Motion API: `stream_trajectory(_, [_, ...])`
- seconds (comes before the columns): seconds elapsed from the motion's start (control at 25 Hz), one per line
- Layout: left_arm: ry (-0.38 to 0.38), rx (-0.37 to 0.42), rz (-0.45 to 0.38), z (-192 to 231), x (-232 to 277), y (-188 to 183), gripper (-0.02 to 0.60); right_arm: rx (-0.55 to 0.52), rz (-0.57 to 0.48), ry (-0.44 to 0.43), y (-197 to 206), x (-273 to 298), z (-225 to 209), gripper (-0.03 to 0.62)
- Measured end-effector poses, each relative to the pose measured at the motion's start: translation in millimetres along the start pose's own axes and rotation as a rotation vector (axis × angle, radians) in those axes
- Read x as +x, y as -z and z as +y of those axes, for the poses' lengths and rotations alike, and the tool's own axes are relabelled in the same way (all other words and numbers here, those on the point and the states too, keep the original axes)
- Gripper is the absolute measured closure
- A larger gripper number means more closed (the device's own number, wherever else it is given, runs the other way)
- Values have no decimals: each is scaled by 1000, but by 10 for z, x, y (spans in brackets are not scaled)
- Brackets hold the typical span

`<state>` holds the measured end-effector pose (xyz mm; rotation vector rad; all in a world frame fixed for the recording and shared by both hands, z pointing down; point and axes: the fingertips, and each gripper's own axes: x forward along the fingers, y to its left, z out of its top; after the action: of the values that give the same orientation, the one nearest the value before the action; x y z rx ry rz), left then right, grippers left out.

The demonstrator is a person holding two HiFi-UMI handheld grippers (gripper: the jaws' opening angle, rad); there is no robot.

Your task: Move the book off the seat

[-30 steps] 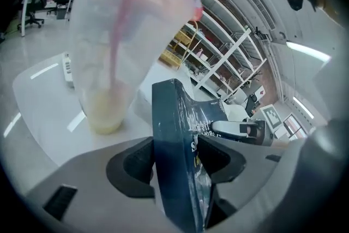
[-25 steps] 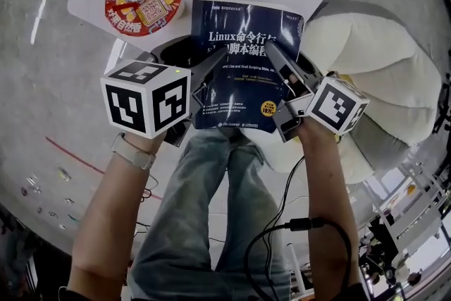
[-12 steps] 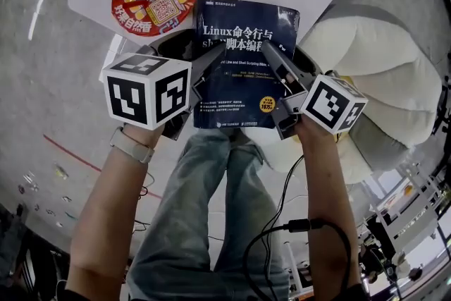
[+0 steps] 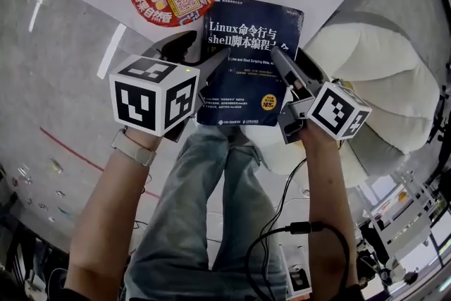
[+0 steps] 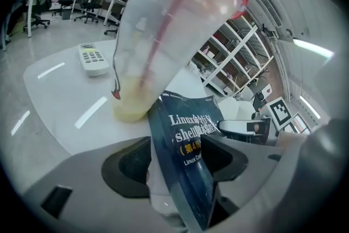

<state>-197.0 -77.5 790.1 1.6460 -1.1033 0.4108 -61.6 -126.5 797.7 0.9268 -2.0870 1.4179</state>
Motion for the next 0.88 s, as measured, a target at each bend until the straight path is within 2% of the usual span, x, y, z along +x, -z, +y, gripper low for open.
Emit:
stream_trajectory(0.32, [-15, -31, -30, -99, -167, 115, 311, -20, -7, 0, -52, -192, -24, 306])
stream_trajectory(0.48, [-33, -55, -74, -154, -269, 72, 311, -39, -19, 1, -85, -288, -43, 306])
stream_trajectory(0.64, [-46, -41, -108, -248, -363, 12, 311, -52, -43, -24, -144, -390, 38, 306])
stream_trajectory(0.88, [-42, -29, -148, -514, -474, 10, 313, -139, -59, -64, -178, -663, 239, 307])
